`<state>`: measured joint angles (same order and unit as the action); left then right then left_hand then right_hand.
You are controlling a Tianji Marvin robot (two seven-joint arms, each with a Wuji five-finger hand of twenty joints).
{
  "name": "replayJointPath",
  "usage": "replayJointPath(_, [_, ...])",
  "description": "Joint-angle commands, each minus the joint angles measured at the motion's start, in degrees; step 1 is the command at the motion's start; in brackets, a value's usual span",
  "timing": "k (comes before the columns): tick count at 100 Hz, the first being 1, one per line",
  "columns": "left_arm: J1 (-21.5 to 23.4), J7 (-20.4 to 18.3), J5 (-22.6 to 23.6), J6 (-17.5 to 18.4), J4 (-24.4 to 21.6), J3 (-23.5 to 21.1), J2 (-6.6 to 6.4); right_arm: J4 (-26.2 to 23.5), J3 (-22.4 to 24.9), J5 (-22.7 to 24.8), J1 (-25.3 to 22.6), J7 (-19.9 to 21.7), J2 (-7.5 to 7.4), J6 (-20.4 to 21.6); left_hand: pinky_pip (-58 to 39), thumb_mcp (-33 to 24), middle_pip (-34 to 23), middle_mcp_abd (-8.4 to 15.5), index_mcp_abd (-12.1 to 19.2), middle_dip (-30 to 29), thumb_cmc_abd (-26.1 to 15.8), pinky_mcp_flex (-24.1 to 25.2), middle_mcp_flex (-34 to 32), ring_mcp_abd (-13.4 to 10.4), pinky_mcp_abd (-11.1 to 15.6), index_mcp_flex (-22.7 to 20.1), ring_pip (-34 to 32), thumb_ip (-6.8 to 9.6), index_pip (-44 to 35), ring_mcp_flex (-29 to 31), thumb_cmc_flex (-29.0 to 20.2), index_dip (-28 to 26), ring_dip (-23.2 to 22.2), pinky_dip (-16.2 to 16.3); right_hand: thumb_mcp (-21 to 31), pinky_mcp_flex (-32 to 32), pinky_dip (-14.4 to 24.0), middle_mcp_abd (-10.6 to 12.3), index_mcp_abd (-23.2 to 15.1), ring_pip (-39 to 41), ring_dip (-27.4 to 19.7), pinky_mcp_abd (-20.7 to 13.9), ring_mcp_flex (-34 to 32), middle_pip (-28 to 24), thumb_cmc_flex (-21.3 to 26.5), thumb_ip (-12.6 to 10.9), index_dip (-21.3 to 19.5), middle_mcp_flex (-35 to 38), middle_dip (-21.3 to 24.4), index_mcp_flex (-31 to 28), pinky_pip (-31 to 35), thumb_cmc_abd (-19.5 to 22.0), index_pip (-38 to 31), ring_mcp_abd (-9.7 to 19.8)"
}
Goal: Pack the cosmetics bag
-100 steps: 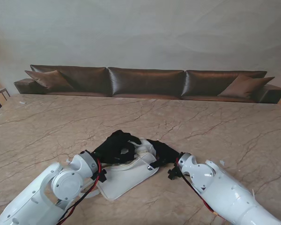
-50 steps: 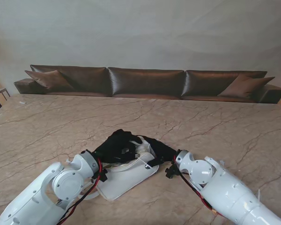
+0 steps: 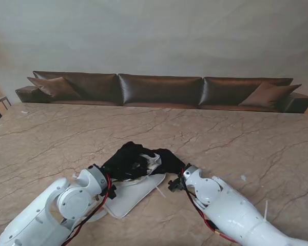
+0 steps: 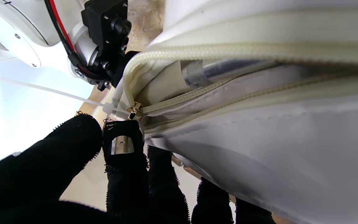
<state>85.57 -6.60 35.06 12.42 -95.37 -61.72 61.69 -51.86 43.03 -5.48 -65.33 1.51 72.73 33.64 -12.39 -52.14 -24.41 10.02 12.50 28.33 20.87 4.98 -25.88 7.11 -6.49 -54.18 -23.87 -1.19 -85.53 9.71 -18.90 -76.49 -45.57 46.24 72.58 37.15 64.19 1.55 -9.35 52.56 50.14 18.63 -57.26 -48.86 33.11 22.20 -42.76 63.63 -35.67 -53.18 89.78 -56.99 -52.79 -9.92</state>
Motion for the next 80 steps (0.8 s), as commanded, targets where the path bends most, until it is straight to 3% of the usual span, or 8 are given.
replayJointPath(1, [0.56, -0.69, 0.29, -0.8, -0.56, -0.77, -0.2, -0.98, 0.72, -0.16, -0.32, -0.52, 1.28, -0.56, 1.85, 1.18, -0.07, -3.84, 3.38, 0.04, -2.38, 0.04, 1.58, -1.15, 1.43, 0.07, 0.48, -1.27, -1.77, -1.7, 1.66, -1.93, -0.49, -1.3, 9.86, 3.2, 1.33, 2.06, -12.9, 15.42, 5.26, 0.61, -9.09, -10.19, 19.33, -14.27, -9.75, 7.32, -6.48, -16.49, 7.09, 24.87, -11.58, -0.59])
replayJointPath(18, [0.95, -2.23, 1.61, -0.96, -0.41, -2.92, -0.64, -1.15, 2.82, -3.82, -0.23, 0.26, 1.7, -2.8, 2.27, 2.14, 0.17, -3.93, 4.14, 0.01, -2.85, -0.08, 1.98, -1.18, 1.38, 0.68, 0.81, -1.38, -1.03, -2.17, 1.89, -2.24, -0.41, -2.79, 14.26, 8.95, 1.63, -2.71, -11.41, 24.92, 9.66, 3.37, -14.64, -14.49, 20.22, -17.08, -17.68, 13.03, -12.7, -21.64, 14.13, 22.72, -14.81, -3.45])
replayJointPath(37, [1.55, -3.86, 3.02, -0.59, 0.09, -6.5, -1.09, -0.52, 5.43, -8.21, 0.14, 4.63, 1.21, -3.64, 2.07, 2.33, 0.15, -3.85, 4.49, 0.05, -2.3, -0.04, 1.64, -1.05, 1.12, 0.38, 0.92, -1.42, -0.87, -1.99, 1.98, -2.28, -0.39, -3.06, 15.66, 10.2, 1.42, -5.16, -10.21, 26.44, 11.39, 4.07, -16.44, -14.6, 20.05, -17.93, -18.7, 16.59, -14.56, -22.67, 14.38, 21.3, -20.04, -4.75])
replayJointPath(55, [1.98, -5.94, 3.19, 0.16, 0.45, -9.39, -1.52, -2.99, 7.84, -9.35, -0.91, 6.99, -0.13, -5.11, 1.79, 2.55, 0.28, -3.83, 4.38, 0.03, -1.67, 0.05, 1.33, -1.09, 0.92, -0.12, 1.17, -1.46, -1.07, -1.77, 1.84, -2.26, -0.28, -3.08, 15.34, 9.21, 1.54, -5.41, -9.93, 26.04, 12.07, 4.08, -15.91, -14.26, 20.13, -17.59, -17.95, 17.03, -15.23, -22.82, 12.97, 21.43, -21.63, -4.79])
replayJointPath(80, [2.4, -6.44, 2.61, 0.68, 1.78, -10.91, -1.62, -6.0, 9.95, -8.33, -2.22, 6.77, -1.15, -6.85, 1.64, 2.78, 0.48, -3.79, 4.59, 0.03, -0.85, 0.12, 1.14, -1.07, 0.62, -0.43, 1.58, -1.34, -1.26, -1.67, 1.75, -2.16, -0.13, -3.18, 14.81, 8.34, 2.37, -5.35, -9.89, 25.64, 12.88, 3.94, -15.06, -14.23, 20.25, -17.04, -17.32, 17.05, -15.86, -22.89, 11.85, 21.78, -22.88, -4.8])
